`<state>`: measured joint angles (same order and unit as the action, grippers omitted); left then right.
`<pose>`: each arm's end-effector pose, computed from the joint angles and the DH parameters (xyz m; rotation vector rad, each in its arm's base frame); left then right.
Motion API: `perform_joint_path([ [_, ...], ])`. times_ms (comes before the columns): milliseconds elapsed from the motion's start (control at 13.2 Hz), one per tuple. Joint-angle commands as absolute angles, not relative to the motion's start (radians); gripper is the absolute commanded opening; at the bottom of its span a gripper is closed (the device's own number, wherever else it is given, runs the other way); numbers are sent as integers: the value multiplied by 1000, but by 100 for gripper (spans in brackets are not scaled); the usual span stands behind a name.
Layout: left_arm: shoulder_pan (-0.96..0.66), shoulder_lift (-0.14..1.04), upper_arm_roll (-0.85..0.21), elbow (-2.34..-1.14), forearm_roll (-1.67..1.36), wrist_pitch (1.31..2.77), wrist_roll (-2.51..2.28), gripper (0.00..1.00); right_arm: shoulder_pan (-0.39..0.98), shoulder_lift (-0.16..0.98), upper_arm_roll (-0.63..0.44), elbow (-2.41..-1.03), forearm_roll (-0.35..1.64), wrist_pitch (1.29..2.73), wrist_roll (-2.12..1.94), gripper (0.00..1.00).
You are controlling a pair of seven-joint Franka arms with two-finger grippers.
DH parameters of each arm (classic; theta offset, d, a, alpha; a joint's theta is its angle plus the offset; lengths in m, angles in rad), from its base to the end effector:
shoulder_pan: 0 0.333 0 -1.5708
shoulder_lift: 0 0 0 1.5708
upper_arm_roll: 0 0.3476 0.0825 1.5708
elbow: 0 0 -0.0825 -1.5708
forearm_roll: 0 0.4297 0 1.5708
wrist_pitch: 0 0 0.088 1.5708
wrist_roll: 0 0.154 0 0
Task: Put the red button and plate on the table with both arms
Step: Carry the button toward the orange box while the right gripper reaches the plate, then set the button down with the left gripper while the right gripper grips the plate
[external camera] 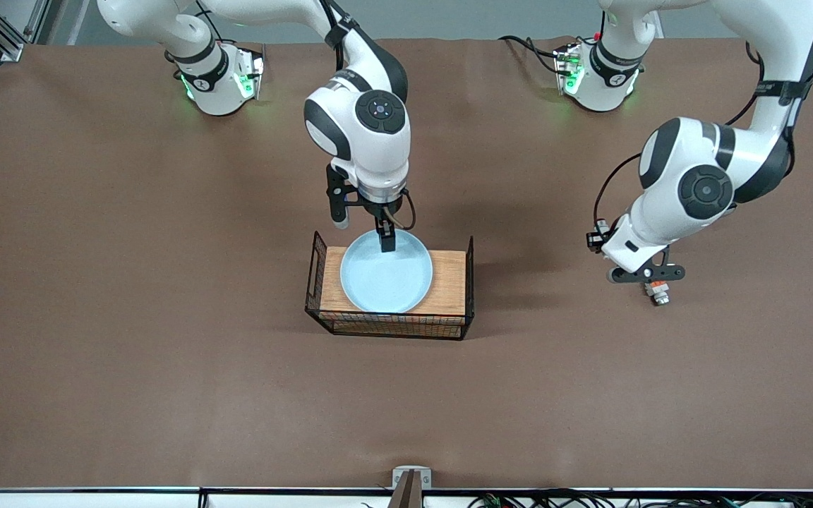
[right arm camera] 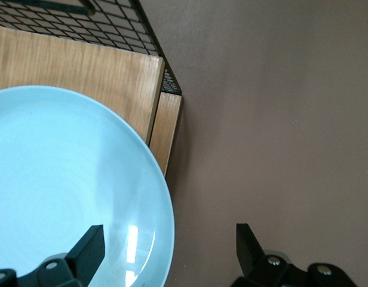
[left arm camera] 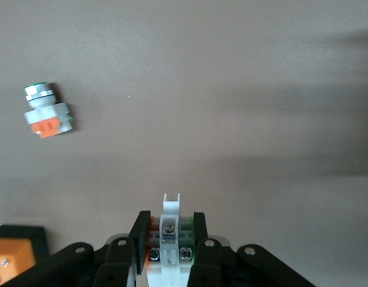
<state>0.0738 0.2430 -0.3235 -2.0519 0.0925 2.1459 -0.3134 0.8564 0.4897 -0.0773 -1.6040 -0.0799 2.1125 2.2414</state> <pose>0.5886 -0.1418 0.2695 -3.1005 -0.0182 0.2018 0.5280 0.5197 0.3069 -2.3768 2.0271 -0.1659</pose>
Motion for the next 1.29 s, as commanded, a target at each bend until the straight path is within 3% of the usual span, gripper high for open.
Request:
perform_joint_path([
  [0,103,316,-327,-2049,155,2207,-266,17,862,508,-86,-1569,-97,2106,2264,96],
  [303,138,422,-327,-2026,239,2287,-242,18,854,508,-86,-1569,-98,2103,2253,95],
  [834,147,558,-328,-1919,247,2301,-242,18,851,522,-86,-1571,-98,2102,2249,95],
  [986,150,571,-328,-1916,245,2309,-241,18,850,523,-86,-1571,-98,2103,2240,89],
  [1062,150,583,-328,-1916,244,2322,-241,18,851,523,-86,-1571,-97,2103,2211,80],
  [1137,150,587,-328,-1917,244,2330,-241,18,853,523,-86,-1572,-95,2102,2171,64],
  [1213,150,595,-328,-1917,244,2336,-241,18,856,523,-86,-1571,-95,2102,2151,40],
])
